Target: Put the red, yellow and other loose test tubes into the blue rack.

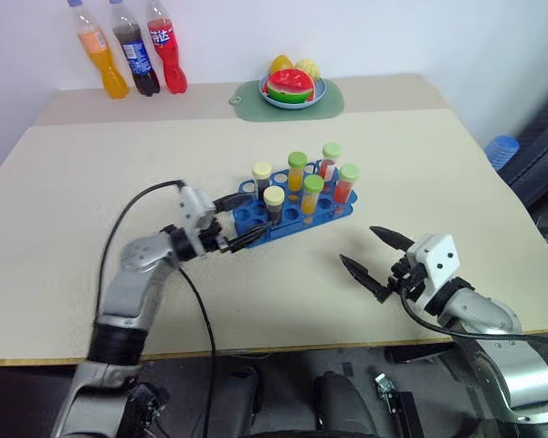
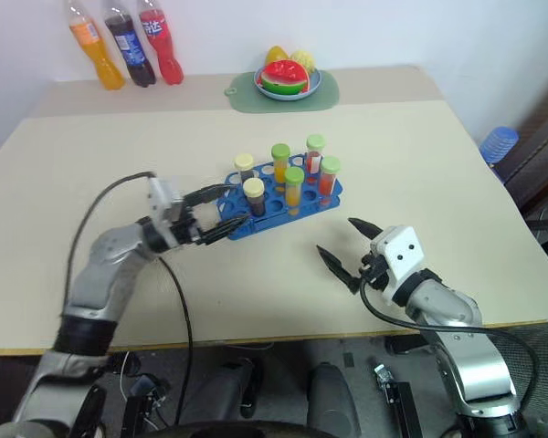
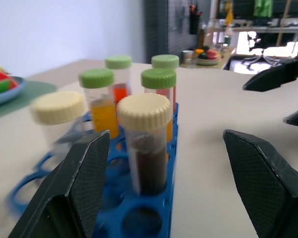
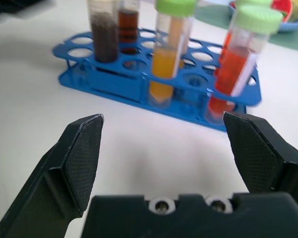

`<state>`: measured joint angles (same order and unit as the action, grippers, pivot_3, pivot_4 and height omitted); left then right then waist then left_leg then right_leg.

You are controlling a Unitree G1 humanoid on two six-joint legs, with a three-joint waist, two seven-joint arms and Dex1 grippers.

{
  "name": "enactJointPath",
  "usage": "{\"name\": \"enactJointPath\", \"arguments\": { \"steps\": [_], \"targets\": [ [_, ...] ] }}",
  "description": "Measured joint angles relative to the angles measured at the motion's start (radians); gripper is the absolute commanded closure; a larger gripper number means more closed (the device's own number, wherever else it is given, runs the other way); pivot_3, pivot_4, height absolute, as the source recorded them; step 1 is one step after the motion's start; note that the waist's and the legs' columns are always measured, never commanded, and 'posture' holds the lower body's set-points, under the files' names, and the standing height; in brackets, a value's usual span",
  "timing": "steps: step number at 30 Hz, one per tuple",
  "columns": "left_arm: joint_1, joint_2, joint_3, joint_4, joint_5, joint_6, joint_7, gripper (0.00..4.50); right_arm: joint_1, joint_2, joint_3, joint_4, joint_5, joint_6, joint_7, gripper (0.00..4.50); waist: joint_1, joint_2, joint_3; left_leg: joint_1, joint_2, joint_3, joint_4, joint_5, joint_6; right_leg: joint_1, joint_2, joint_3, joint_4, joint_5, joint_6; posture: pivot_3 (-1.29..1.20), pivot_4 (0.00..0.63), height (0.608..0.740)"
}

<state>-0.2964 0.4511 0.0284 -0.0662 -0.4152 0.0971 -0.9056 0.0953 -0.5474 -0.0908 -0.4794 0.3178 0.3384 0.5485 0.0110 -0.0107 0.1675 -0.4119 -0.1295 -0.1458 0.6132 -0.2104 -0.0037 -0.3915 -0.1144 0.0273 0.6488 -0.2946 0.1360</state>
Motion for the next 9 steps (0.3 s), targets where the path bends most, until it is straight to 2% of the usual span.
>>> {"name": "enactJointPath", "arguments": {
  "steps": [4,9],
  "targets": [
    [0.14,0.093,0.07,-0.069,0.018,-0.023,0.005,0.76,0.006,0.004,-0.035,0.048,0.0,-0.026,0.0,0.27,0.002,0.0,0.0,0.0,0.0,0.001,0.0,0.0,0.0,0.0,-0.001,0.0,-0.001,0.0,0.0,0.0,0.15,0.74],
    [0.336,0.17,0.192,-0.196,-0.078,0.106,0.019,0.76,0.053,-0.005,-0.084,0.076,0.0,-0.064,0.019,0.27,0.003,0.001,0.0,0.0,0.0,0.0,0.0,-0.001,0.001,-0.002,-0.002,0.0,-0.001,0.0,0.0,0.0,0.15,0.74]
  ]
}}
